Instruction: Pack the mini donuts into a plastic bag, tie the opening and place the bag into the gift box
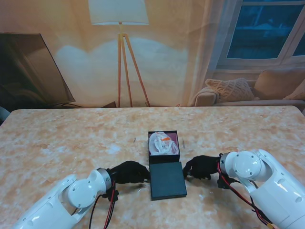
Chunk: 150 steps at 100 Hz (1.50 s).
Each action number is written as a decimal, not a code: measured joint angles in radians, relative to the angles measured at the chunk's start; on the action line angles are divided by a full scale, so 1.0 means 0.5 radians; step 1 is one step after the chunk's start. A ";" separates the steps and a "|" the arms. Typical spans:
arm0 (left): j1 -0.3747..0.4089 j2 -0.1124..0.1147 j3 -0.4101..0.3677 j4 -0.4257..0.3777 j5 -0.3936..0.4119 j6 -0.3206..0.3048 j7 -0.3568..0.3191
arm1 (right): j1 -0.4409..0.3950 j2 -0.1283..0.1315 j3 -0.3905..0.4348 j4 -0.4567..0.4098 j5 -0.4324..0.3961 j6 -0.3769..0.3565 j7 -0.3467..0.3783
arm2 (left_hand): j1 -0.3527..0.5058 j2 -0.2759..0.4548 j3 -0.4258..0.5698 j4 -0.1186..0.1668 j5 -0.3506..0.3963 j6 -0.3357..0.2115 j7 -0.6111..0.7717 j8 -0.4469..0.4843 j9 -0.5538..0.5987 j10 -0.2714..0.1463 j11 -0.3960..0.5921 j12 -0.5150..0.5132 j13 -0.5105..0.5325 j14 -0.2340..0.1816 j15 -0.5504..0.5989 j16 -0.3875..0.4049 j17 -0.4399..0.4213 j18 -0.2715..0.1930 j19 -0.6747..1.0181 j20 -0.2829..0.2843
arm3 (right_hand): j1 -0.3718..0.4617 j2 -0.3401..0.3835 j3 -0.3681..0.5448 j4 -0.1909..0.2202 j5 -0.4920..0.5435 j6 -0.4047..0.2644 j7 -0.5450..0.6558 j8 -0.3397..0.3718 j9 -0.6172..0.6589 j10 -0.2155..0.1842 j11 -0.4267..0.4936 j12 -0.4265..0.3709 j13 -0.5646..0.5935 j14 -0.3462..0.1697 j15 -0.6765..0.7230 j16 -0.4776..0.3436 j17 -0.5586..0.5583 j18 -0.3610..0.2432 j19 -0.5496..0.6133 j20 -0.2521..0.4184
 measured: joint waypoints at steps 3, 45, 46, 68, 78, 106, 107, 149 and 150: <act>0.004 0.000 -0.003 -0.005 0.001 -0.004 0.000 | -0.004 0.000 0.004 -0.003 -0.002 -0.004 0.000 | 0.000 0.000 0.000 0.000 0.000 0.000 0.012 0.000 0.000 0.000 0.000 0.000 0.000 0.000 0.000 0.000 0.000 0.000 0.000 0.000 | 0.000 0.000 0.001 -0.001 0.000 0.004 0.003 0.000 0.000 0.000 0.000 0.000 0.000 0.000 0.000 0.000 0.000 0.000 0.000 0.000; 0.024 0.003 -0.024 -0.036 0.011 -0.019 -0.001 | -0.071 -0.001 0.065 -0.064 -0.021 -0.048 -0.032 | 0.000 0.000 0.000 0.000 0.002 0.004 0.042 0.001 0.002 0.000 0.000 0.000 0.001 0.001 0.000 -0.009 0.000 0.001 -0.001 -0.019 | 0.000 -0.021 0.031 -0.018 0.004 0.013 0.074 -0.005 0.022 0.000 -0.003 0.000 0.002 0.011 0.000 0.000 0.000 0.000 0.000 -0.002; 0.024 0.003 -0.025 -0.037 0.012 -0.019 -0.001 | -0.071 -0.001 0.066 -0.065 -0.021 -0.049 -0.032 | 0.000 0.000 0.000 0.000 0.002 0.005 0.042 0.001 0.002 0.000 0.000 0.000 0.001 0.001 0.000 -0.010 0.000 0.001 -0.001 -0.020 | 0.000 -0.021 0.031 -0.018 0.005 0.013 0.075 -0.005 0.022 0.000 -0.003 0.000 0.002 0.011 0.000 0.000 0.000 0.000 0.000 -0.002; 0.023 0.004 -0.028 -0.048 0.018 -0.015 -0.003 | -0.077 0.000 0.072 -0.076 -0.025 -0.054 -0.032 | 0.000 0.000 0.000 0.000 0.002 0.009 0.068 0.001 0.002 0.003 0.000 0.000 0.001 0.001 0.000 -0.024 0.001 0.002 -0.001 -0.023 | -0.006 -0.050 0.053 -0.019 0.007 0.015 0.087 -0.007 0.023 0.002 -0.003 0.000 0.003 0.012 0.000 0.000 0.003 0.000 0.000 -0.002; 0.022 0.004 -0.025 -0.051 0.017 -0.007 -0.002 | -0.082 -0.001 0.076 -0.079 -0.025 -0.059 -0.043 | 0.000 0.000 0.000 0.000 0.003 0.009 0.072 0.002 0.002 0.003 0.000 -0.002 0.001 0.001 0.000 -0.025 0.001 0.002 -0.001 -0.023 | -0.006 -0.051 0.054 -0.020 0.024 0.015 0.101 -0.020 0.036 0.002 -0.003 0.000 0.005 0.013 0.000 0.000 0.004 0.000 0.000 -0.002; 0.024 0.004 -0.032 -0.064 0.015 -0.011 0.000 | -0.108 -0.004 0.107 -0.099 -0.025 -0.091 -0.062 | 0.003 0.000 0.000 0.000 0.025 0.009 0.112 0.023 0.006 0.004 0.000 -0.019 0.001 0.002 -0.024 -0.030 0.001 0.003 -0.001 -0.026 | -0.008 -0.054 0.074 -0.028 0.026 0.018 0.136 -0.022 0.039 0.002 -0.004 0.000 0.006 0.013 0.000 0.000 0.018 0.000 0.000 -0.002; 0.024 0.004 -0.033 -0.065 0.015 -0.012 -0.001 | -0.109 -0.004 0.107 -0.100 -0.025 -0.093 -0.062 | 0.003 0.000 0.000 0.000 0.025 0.009 0.113 0.024 0.006 0.004 0.000 -0.019 0.001 0.002 -0.024 -0.030 0.001 0.003 -0.001 -0.026 | -0.008 -0.059 0.075 -0.028 0.026 0.020 0.137 -0.022 0.039 0.002 -0.004 0.000 0.006 0.013 0.000 0.000 0.019 0.000 0.000 -0.002; 0.031 0.009 -0.055 -0.092 0.017 -0.037 -0.016 | -0.140 -0.004 0.145 -0.131 -0.027 -0.139 -0.069 | 0.004 0.000 0.000 0.000 0.026 0.023 0.124 0.027 0.006 0.019 0.000 -0.022 0.001 0.003 -0.024 -0.050 0.001 0.005 -0.001 -0.027 | -0.010 -0.070 0.096 -0.045 0.051 0.037 0.157 -0.022 0.042 0.003 -0.004 -0.001 0.007 0.014 0.000 0.000 0.023 0.000 0.000 -0.004; 0.032 0.009 -0.057 -0.094 0.017 -0.038 -0.017 | -0.141 -0.004 0.147 -0.132 -0.027 -0.140 -0.069 | 0.004 0.000 0.000 0.000 0.027 0.023 0.126 0.027 0.006 0.019 0.000 -0.022 0.001 0.003 -0.024 -0.050 0.001 0.005 -0.001 -0.028 | -0.010 -0.070 0.096 -0.046 0.051 0.038 0.157 -0.022 0.042 0.003 -0.004 -0.001 0.007 0.015 0.000 0.000 0.024 0.000 0.000 -0.004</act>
